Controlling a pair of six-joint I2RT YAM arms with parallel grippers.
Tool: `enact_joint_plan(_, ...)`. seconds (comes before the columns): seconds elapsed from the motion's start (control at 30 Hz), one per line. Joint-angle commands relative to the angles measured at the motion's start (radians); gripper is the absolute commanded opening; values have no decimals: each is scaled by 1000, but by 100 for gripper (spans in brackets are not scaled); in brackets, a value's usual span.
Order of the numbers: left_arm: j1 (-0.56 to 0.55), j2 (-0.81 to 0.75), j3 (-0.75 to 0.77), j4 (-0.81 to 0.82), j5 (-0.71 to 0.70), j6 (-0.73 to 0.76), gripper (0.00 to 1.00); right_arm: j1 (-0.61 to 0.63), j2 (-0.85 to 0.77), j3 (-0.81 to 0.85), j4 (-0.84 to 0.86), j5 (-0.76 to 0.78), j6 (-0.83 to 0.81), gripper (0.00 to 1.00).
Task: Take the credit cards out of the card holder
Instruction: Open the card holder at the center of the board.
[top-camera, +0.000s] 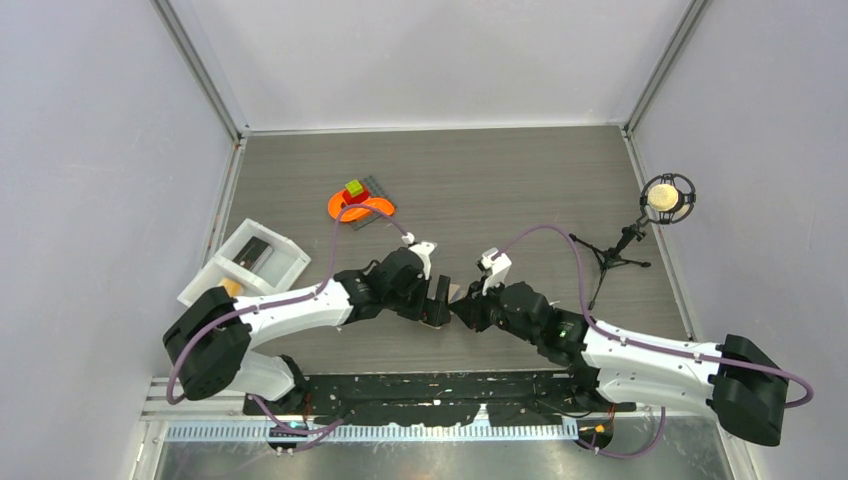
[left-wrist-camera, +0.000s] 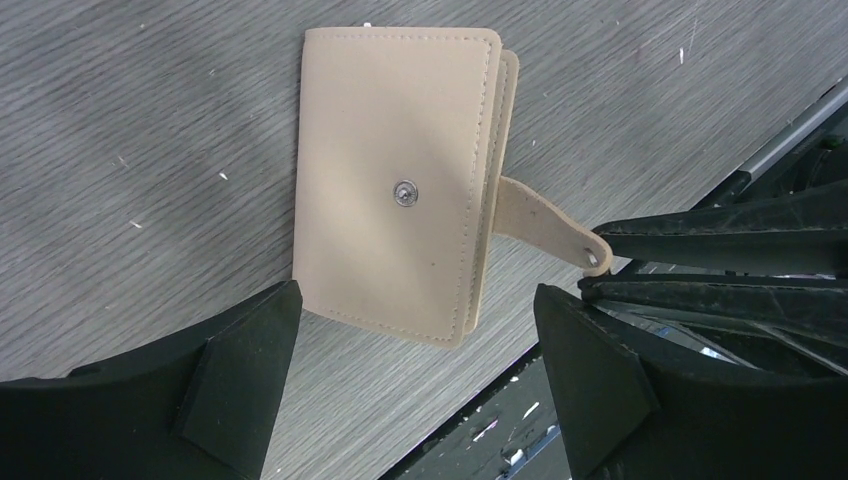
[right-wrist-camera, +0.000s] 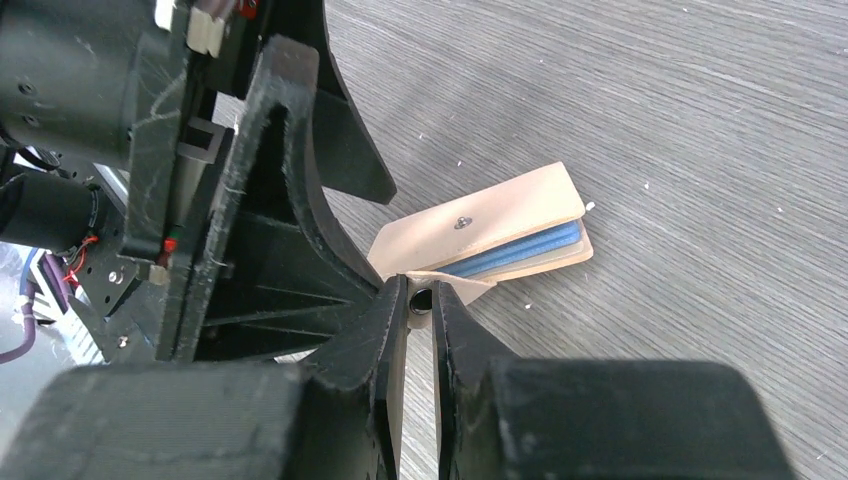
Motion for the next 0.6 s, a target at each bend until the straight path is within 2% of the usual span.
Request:
enact_joint_plan(0.0, -13, 20, 41, 57, -39, 26, 87, 1, -32, 6, 59, 16, 17, 5)
enact_joint_plan(0.2, -14, 31, 41, 34, -93, 44, 76, 0, -46, 11, 33, 36, 13, 5)
enact_joint_plan(0.33, -14, -1, 26, 8, -162, 50, 60, 0, -62, 6, 1, 70, 9, 5)
enact_joint_plan(0.4, -14, -16, 19, -8, -192, 49, 55, -8, -73, -7, -13, 83, 8, 5)
enact_joint_plan(0.5, -14, -27, 2, -2, -197, 47, 43, -32, -87, -29, -29, 82, 8, 6)
enact_joint_plan(0.57, -14, -26, -7, 4, -192, 45, 40, -57, -95, -40, -41, 72, 6, 6)
